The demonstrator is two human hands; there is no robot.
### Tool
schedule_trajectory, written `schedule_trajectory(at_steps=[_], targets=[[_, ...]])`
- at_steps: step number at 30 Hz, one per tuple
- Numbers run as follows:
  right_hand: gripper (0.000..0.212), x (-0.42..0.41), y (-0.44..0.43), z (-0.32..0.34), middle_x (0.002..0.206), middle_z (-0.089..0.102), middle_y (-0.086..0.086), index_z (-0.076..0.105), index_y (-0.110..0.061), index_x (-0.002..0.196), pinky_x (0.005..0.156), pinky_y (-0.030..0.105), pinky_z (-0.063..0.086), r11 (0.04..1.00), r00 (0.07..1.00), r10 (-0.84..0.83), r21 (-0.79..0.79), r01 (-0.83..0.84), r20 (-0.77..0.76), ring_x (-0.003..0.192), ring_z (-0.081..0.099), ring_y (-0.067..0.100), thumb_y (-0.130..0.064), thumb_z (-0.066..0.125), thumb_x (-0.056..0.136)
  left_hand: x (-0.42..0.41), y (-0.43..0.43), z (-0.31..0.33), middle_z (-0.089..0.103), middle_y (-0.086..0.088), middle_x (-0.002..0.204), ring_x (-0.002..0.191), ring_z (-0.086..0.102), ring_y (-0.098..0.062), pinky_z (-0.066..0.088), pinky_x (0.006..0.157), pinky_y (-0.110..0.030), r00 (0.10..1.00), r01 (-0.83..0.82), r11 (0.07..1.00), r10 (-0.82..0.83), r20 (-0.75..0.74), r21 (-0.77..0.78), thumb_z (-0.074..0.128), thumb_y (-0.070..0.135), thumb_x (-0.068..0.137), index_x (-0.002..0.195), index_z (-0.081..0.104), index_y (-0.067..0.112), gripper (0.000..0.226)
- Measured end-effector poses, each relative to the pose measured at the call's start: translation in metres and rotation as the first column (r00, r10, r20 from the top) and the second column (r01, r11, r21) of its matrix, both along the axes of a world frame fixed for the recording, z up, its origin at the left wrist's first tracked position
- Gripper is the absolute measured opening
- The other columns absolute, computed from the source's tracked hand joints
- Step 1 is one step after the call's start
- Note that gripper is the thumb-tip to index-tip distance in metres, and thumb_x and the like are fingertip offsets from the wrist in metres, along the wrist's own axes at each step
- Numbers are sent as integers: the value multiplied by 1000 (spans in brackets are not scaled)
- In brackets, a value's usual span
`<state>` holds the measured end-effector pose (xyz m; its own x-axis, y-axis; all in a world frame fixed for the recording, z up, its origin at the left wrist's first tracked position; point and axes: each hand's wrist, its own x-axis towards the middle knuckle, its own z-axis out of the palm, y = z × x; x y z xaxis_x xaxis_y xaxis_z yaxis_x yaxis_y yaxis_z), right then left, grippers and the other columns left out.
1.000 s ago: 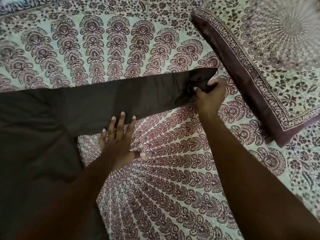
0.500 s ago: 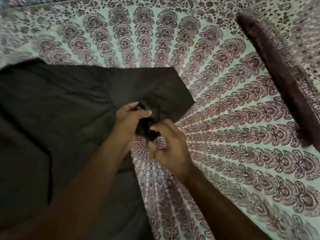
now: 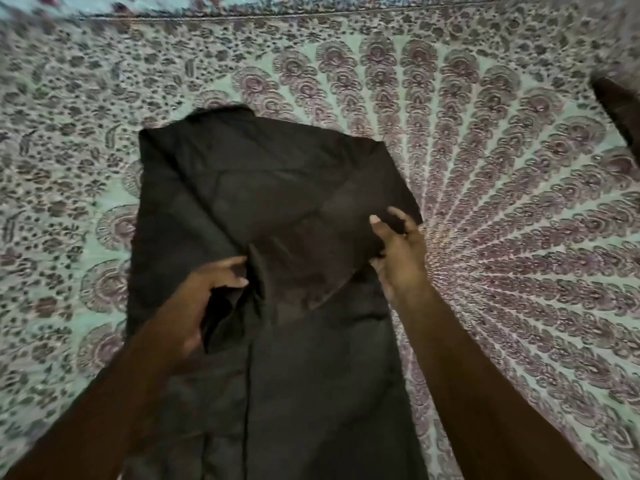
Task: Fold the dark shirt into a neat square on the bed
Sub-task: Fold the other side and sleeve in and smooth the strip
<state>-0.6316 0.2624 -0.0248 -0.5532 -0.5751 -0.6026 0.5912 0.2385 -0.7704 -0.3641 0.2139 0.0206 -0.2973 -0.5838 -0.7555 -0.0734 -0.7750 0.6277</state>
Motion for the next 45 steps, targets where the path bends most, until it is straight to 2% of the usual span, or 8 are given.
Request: schedule_trajectory(at_steps=[3, 7, 11, 15, 21, 31, 38, 45], targets=[[31, 21, -26, 1, 114, 73, 10, 60, -17, 117, 83, 41, 52, 989, 988, -136, 73, 131, 68, 107, 71, 27, -3, 73, 92, 66, -14, 2, 69, -24, 130, 112, 70, -34, 53, 103, -44, 993, -33, 999, 34, 114, -13, 63, 4, 76, 131, 66, -1, 55], [39, 48, -47, 1, 118, 71, 9, 62, -11, 127, 78, 36, 47, 969, 976, -208, 150, 196, 71, 114, 68, 27, -2, 71, 90, 136, -42, -7, 79, -2, 74, 64, 75, -16, 62, 63, -25, 942, -88, 994, 107, 318, -72, 47, -10, 97, 118, 68, 2, 32], [40, 74, -60, 1, 109, 68, 9, 64, -10, 128, 69, 33, 50, 966, 978, -209, 160, 202, 28, 93, 65, 24, 0, 71, 90, 190, -78, -29, 75, 9, 64, 59, 71, -8, 54, 75, -33, 866, -42, 973, 149, 476, -229, 55, -12, 94, 125, 68, 0, 36], [44, 94, -64, 1, 110, 61, 15, 55, -9, 140, 74, 30, 53, 963, 963, -260, 96, 253, 74, 68, 53, 15, 1, 59, 98, 213, -120, -37, 75, -19, 110, 95, 74, -29, 54, 97, -42, 783, 63, 904, 218, 582, -423, 65, -10, 92, 123, 69, 4, 34], [42, 132, -80, -1, 104, 69, 9, 57, -2, 137, 82, 34, 56, 961, 956, -272, 90, 263, 109, 114, 67, 29, 4, 61, 95, 224, -173, -27, 67, -28, 127, 119, 64, -40, 47, 98, -38, 641, 339, 771, 231, 732, -539, 63, -4, 93, 131, 65, -1, 38], [28, 173, -111, -15, 101, 73, 8, 59, -5, 119, 75, 28, 55, 980, 974, -190, 88, 179, 123, 113, 71, 23, 6, 64, 93, 210, -251, -41, 42, -31, 150, 142, 39, -49, 34, 116, -64, 309, 585, 751, 141, 941, -305, 70, 9, 90, 145, 43, 0, 61], [46, 182, -114, -22, 138, 61, 22, 50, 3, 143, 111, 42, 47, 979, 975, -202, 20, 201, 88, 130, 60, 30, 7, 53, 97, 170, -202, -86, 33, -7, 167, 155, 27, -27, 24, 118, -57, 344, 927, 158, 0, 939, -340, 46, 55, 97, 155, 41, 22, 67], [47, 188, -114, -16, 139, 61, 26, 49, 5, 145, 115, 47, 45, 975, 974, -215, 63, 211, 72, 131, 60, 32, 7, 51, 98, 161, -189, -109, 3, 4, 176, 162, 7, -23, 18, 125, -57, 257, 922, 307, -27, 966, -237, 27, 64, 103, 166, 10, 36, 71]])
